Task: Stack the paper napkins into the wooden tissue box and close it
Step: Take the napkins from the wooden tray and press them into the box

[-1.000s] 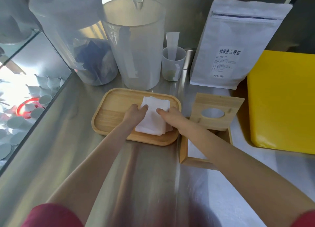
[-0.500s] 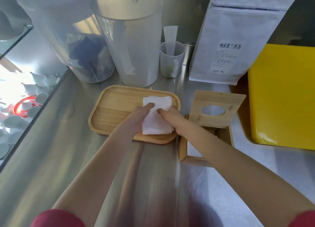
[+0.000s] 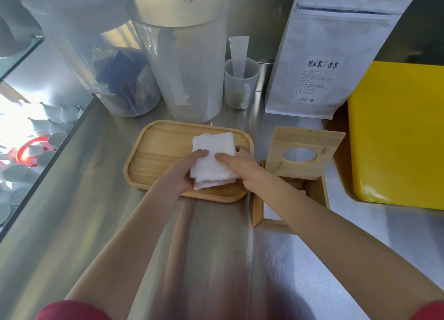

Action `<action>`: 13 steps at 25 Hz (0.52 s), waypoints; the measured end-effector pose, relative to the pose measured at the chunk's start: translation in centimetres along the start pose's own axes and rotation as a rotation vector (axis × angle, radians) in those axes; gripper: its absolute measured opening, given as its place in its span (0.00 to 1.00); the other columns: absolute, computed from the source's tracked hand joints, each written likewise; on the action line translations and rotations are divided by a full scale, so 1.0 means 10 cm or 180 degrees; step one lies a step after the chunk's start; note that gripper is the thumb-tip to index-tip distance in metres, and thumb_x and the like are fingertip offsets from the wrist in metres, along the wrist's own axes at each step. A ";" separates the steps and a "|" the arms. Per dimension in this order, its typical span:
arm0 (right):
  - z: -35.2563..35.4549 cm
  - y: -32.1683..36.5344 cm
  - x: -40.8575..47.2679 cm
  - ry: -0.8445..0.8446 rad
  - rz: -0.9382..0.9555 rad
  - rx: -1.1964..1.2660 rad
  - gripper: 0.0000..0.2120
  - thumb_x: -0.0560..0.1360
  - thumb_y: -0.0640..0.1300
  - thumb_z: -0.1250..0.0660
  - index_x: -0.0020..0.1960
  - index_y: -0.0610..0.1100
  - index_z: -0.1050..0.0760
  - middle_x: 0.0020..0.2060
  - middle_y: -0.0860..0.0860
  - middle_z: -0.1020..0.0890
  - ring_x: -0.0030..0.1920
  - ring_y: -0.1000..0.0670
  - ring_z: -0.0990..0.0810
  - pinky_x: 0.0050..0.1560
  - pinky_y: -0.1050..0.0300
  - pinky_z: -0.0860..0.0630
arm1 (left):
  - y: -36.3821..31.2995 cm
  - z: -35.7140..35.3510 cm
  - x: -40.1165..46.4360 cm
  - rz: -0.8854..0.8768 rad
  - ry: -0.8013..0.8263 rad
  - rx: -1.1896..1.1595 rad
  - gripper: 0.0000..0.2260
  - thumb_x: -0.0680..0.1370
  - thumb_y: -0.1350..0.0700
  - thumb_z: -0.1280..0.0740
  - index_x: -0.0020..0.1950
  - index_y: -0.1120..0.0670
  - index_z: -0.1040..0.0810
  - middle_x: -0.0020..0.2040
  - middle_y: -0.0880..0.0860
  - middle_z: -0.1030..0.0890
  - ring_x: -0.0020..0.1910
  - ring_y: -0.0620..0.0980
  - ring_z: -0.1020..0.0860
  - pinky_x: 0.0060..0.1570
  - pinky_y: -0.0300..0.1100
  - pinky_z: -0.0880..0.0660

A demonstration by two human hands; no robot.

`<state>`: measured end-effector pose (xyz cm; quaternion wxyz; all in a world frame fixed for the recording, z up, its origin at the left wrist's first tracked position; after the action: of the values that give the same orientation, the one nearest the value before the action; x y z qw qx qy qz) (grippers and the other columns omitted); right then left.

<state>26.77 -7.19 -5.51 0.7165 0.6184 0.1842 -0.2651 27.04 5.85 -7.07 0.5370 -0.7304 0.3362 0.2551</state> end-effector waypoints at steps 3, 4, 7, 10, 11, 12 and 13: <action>-0.03 0.05 -0.15 0.0140 0.0033 0.0309 0.26 0.71 0.45 0.31 0.65 0.40 0.37 0.61 0.43 0.25 0.59 0.43 0.25 0.61 0.47 0.26 | 0.00 -0.03 -0.14 -0.0035 0.0340 -0.0297 0.14 0.73 0.58 0.32 0.58 0.60 0.25 0.42 0.57 0.15 0.40 0.54 0.16 0.33 0.43 0.19; -0.04 0.06 -0.21 0.0160 0.0043 0.0382 0.27 0.71 0.45 0.30 0.65 0.40 0.37 0.61 0.43 0.25 0.58 0.43 0.25 0.60 0.47 0.26 | -0.01 -0.03 -0.19 -0.0078 0.0364 -0.0331 0.15 0.73 0.58 0.32 0.58 0.60 0.25 0.42 0.57 0.15 0.40 0.54 0.16 0.33 0.43 0.19; -0.04 0.11 -0.40 0.0191 0.0114 0.0630 0.27 0.70 0.43 0.30 0.66 0.41 0.36 0.60 0.43 0.24 0.54 0.44 0.23 0.54 0.50 0.24 | -0.04 -0.06 -0.36 -0.0242 0.0378 -0.0258 0.17 0.73 0.57 0.33 0.61 0.59 0.26 0.49 0.57 0.18 0.46 0.54 0.19 0.40 0.44 0.18; 0.00 0.15 -0.60 0.0188 0.0212 0.0831 0.27 0.70 0.43 0.29 0.66 0.43 0.36 0.56 0.45 0.23 0.49 0.46 0.23 0.50 0.50 0.23 | -0.05 -0.12 -0.54 -0.0408 0.0467 -0.0149 0.20 0.74 0.56 0.33 0.65 0.59 0.28 0.55 0.58 0.20 0.52 0.56 0.21 0.50 0.47 0.22; 0.02 0.16 -0.67 0.0204 0.0237 0.0883 0.27 0.70 0.43 0.29 0.65 0.44 0.35 0.54 0.46 0.23 0.48 0.46 0.23 0.50 0.51 0.23 | -0.04 -0.14 -0.60 -0.0449 0.0512 -0.0146 0.20 0.74 0.55 0.33 0.65 0.59 0.28 0.56 0.58 0.20 0.52 0.56 0.21 0.50 0.47 0.23; 0.04 0.17 -0.74 0.0219 0.0277 0.0935 0.26 0.70 0.43 0.29 0.65 0.44 0.35 0.51 0.47 0.23 0.46 0.48 0.22 0.48 0.52 0.23 | -0.02 -0.17 -0.67 -0.0478 0.0576 -0.0163 0.20 0.73 0.55 0.33 0.64 0.59 0.27 0.55 0.58 0.20 0.51 0.55 0.20 0.49 0.47 0.22; 0.05 0.17 -0.80 0.0235 0.0328 0.0983 0.26 0.70 0.43 0.29 0.64 0.45 0.35 0.49 0.48 0.23 0.44 0.49 0.22 0.45 0.53 0.23 | 0.02 -0.20 -0.72 -0.0489 0.0664 -0.0211 0.20 0.73 0.55 0.33 0.63 0.58 0.26 0.54 0.57 0.18 0.50 0.55 0.19 0.47 0.47 0.20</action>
<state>21.41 -6.35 0.64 0.6183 0.7391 0.1355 -0.2303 22.29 5.48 -1.28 0.4927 -0.7939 0.3247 0.1469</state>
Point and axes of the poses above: each hand's wrist, its own x-axis towards the middle knuckle, its own z-axis out of the back of the hand, y = z × x, the point moved 9 cm from there along x, towards the middle knuckle
